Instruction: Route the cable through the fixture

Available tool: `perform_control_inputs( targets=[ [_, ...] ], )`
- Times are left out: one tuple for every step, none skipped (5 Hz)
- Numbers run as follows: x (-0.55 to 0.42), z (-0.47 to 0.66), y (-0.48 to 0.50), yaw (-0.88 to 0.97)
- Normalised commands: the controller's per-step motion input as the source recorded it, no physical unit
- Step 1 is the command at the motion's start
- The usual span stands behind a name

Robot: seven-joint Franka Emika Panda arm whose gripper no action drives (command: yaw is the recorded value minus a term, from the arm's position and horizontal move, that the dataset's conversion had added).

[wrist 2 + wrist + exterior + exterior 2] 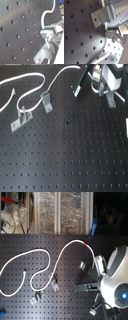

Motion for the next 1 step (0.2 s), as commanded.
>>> perform_control_inputs(
  targets=[
    [-0.163,0.0,0.005,-0.11]
  ],
)
